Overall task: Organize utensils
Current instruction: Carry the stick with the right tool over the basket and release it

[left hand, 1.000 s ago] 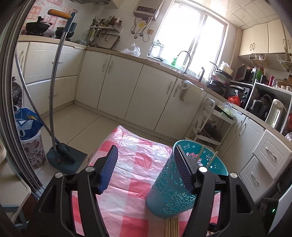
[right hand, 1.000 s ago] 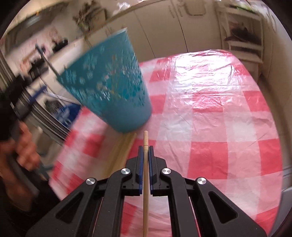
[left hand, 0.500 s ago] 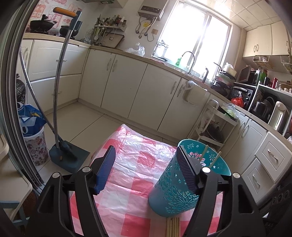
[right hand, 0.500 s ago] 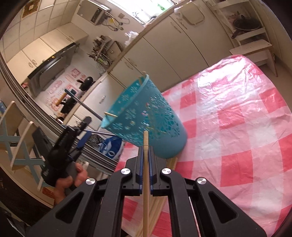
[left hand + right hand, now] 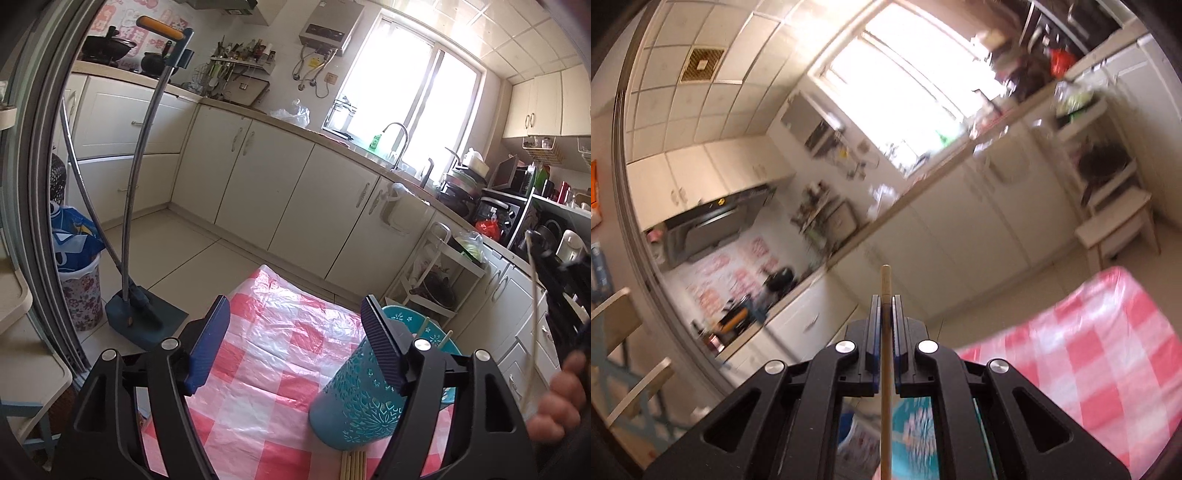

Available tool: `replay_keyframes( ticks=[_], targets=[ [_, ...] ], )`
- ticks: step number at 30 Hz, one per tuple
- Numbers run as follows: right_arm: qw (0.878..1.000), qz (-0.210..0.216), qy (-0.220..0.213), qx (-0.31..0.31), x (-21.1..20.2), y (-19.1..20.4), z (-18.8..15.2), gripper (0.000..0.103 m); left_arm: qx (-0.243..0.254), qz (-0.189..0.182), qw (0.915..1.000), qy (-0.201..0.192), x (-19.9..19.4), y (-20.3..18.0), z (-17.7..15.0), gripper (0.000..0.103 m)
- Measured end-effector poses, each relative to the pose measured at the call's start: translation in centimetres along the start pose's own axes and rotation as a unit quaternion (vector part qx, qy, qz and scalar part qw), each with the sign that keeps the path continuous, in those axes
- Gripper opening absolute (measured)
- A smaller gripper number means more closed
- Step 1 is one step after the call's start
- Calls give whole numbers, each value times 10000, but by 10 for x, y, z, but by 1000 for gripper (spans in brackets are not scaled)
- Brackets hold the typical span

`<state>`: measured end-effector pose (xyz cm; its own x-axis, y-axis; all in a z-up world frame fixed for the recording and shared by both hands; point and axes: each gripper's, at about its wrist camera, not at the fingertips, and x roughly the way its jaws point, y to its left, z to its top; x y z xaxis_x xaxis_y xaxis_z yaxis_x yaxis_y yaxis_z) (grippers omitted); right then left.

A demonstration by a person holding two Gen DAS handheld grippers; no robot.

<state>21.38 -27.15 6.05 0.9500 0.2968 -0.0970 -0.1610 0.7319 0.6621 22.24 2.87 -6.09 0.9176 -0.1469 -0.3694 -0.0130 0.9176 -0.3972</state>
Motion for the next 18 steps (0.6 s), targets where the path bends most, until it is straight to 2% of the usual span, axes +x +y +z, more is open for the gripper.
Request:
replay_keyframes(
  ticks=[4, 8, 12, 18],
  targets=[
    [9963, -662, -351, -409, 29, 6, -5, 6, -110, -9, 9999, 9, -1, 6, 4, 70],
    [9933, -979, 30, -618, 53, -2, -23, 7, -191, -30, 9998, 21, 0, 10, 8, 70],
    [9909, -1078, 238, -773, 51, -9, -38, 7, -258, -55, 9997, 10, -1, 12, 10, 71],
    [9859, -969, 645, -1202, 39, 1, -49, 8, -267, -30, 9996, 65, 0, 12, 9, 71]
  ],
)
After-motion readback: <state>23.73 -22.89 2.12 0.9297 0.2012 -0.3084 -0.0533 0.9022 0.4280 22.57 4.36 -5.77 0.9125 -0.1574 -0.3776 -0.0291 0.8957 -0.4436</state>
